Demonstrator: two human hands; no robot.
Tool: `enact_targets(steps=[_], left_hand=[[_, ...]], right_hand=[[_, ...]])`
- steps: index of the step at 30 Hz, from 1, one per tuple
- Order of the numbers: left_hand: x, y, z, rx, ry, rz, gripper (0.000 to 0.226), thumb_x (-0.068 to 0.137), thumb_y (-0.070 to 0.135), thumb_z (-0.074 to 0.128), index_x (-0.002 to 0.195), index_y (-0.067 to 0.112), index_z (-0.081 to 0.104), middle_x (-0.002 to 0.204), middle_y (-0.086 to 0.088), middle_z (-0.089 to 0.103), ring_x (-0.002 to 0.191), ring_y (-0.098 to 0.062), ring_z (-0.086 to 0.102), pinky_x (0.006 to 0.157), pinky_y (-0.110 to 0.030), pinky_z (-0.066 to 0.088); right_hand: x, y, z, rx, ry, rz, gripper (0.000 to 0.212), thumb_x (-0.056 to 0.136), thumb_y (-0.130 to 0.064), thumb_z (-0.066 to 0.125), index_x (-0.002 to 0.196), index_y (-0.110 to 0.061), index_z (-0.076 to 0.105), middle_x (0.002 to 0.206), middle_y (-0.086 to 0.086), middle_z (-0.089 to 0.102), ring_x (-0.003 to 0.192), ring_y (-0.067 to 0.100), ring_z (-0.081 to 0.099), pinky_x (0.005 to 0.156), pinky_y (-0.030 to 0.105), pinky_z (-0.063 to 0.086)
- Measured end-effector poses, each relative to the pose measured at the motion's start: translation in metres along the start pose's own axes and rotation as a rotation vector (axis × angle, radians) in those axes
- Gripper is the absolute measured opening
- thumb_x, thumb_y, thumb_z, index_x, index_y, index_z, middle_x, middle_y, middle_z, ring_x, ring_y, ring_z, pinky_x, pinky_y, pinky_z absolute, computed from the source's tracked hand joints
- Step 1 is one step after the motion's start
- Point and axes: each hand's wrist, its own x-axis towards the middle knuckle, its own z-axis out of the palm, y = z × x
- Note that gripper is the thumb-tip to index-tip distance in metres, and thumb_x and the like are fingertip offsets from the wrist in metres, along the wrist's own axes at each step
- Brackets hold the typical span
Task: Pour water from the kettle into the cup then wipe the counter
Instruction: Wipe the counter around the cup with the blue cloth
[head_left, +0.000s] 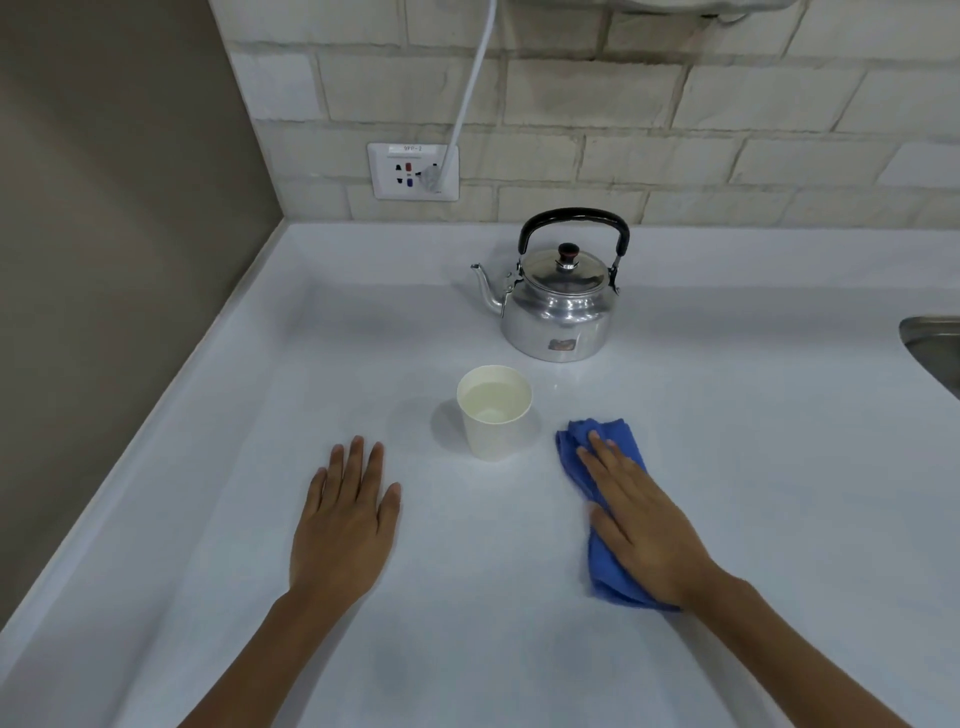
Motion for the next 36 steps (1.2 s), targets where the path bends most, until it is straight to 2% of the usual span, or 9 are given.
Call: enact_targets(steps=[6, 8, 14, 16, 18, 21, 30, 34, 36], left_hand=[[0.001, 0.004, -0.002, -0.005, 0.003, -0.014, 0.078, 0.078, 0.053, -0.015, 0.144, 0.016, 0.003, 0.156, -0.006, 0.005, 0.143, -0.023, 0.001, 0.117, -0.036, 0.005], [0.000, 0.002, -0.003, -0.001, -0.001, -0.009, 0.081, 0.076, 0.056, -0.020, 0.144, 0.016, 0.001, 0.156, -0.005, 0.003, 0.143, -0.021, 0.000, 0.116, -0.035, 0.003], [0.000, 0.003, -0.004, -0.006, 0.022, 0.005, 0.090, 0.078, 0.058, -0.025, 0.143, 0.012, 0.017, 0.153, -0.010, 0.019, 0.141, -0.027, 0.015, 0.114, -0.038, 0.013], [0.000, 0.006, -0.006, -0.002, 0.008, 0.003, 0.087, 0.081, 0.056, -0.022, 0.142, 0.010, 0.021, 0.151, -0.012, 0.023, 0.140, -0.029, 0.019, 0.113, -0.040, 0.017], [0.000, 0.007, -0.007, 0.020, 0.026, 0.001, 0.086, 0.083, 0.054, -0.020, 0.141, 0.009, 0.024, 0.150, -0.013, 0.026, 0.139, -0.030, 0.022, 0.112, -0.041, 0.020], [0.000, 0.006, -0.002, 0.034, 0.029, -0.013, 0.090, 0.074, 0.054, -0.032, 0.144, 0.015, 0.008, 0.155, -0.007, 0.011, 0.143, -0.024, 0.007, 0.116, -0.036, 0.008], [0.001, 0.002, 0.000, 0.001, 0.013, 0.000, 0.087, 0.074, 0.060, -0.028, 0.142, 0.016, 0.004, 0.154, -0.004, 0.008, 0.142, -0.021, 0.005, 0.115, -0.034, 0.006], [0.000, 0.001, -0.002, -0.002, -0.007, -0.015, 0.070, 0.078, 0.055, -0.013, 0.138, 0.020, -0.009, 0.155, -0.002, 0.002, 0.143, -0.018, -0.001, 0.114, -0.031, 0.000], [0.001, 0.001, -0.002, 0.009, -0.015, -0.018, 0.069, 0.077, 0.052, -0.014, 0.138, 0.021, -0.012, 0.156, -0.001, -0.001, 0.143, -0.017, -0.003, 0.114, -0.031, -0.002]], right_hand=[[0.065, 0.017, -0.008, -0.054, 0.008, 0.204, 0.060, 0.098, -0.033, 0.033, 0.145, -0.014, -0.001, 0.157, 0.003, -0.004, 0.143, 0.015, -0.003, 0.116, 0.028, 0.001], [0.070, 0.011, -0.003, -0.075, -0.008, 0.227, 0.060, 0.098, -0.036, 0.030, 0.145, -0.013, 0.000, 0.157, 0.004, -0.006, 0.143, 0.018, -0.005, 0.117, 0.031, 0.000], [0.016, 0.005, 0.009, -0.023, 0.025, 0.067, 0.056, 0.093, -0.049, 0.016, 0.140, -0.031, -0.007, 0.151, -0.018, -0.012, 0.136, -0.007, -0.017, 0.109, 0.009, -0.013], [0.019, 0.017, 0.000, -0.028, 0.027, 0.090, 0.054, 0.096, -0.042, 0.022, 0.140, -0.030, -0.006, 0.152, -0.015, -0.009, 0.136, -0.007, -0.015, 0.109, 0.009, -0.012], [0.037, 0.030, -0.006, -0.064, 0.067, 0.180, 0.055, 0.099, -0.032, 0.029, 0.143, -0.020, -0.001, 0.155, -0.003, -0.004, 0.141, 0.006, -0.008, 0.116, 0.022, -0.003], [0.078, 0.027, -0.008, -0.121, 0.072, 0.316, 0.053, 0.099, -0.024, 0.029, 0.145, -0.009, 0.006, 0.157, 0.010, -0.001, 0.144, 0.022, 0.000, 0.117, 0.036, 0.005], [0.081, 0.009, 0.005, -0.113, -0.036, -0.033, 0.052, 0.099, -0.018, 0.031, 0.145, -0.012, 0.009, 0.155, 0.002, -0.003, 0.144, 0.019, 0.001, 0.115, 0.028, 0.001], [0.085, 0.057, -0.028, -0.207, -0.023, 0.089, 0.052, 0.095, -0.006, 0.040, 0.141, 0.001, 0.017, 0.153, 0.021, 0.008, 0.142, 0.030, 0.012, 0.116, 0.034, 0.007], [0.082, 0.076, -0.038, -0.187, 0.003, 0.210, 0.050, 0.096, -0.006, 0.038, 0.141, 0.002, 0.018, 0.154, 0.020, 0.008, 0.142, 0.030, 0.013, 0.116, 0.036, 0.009]])
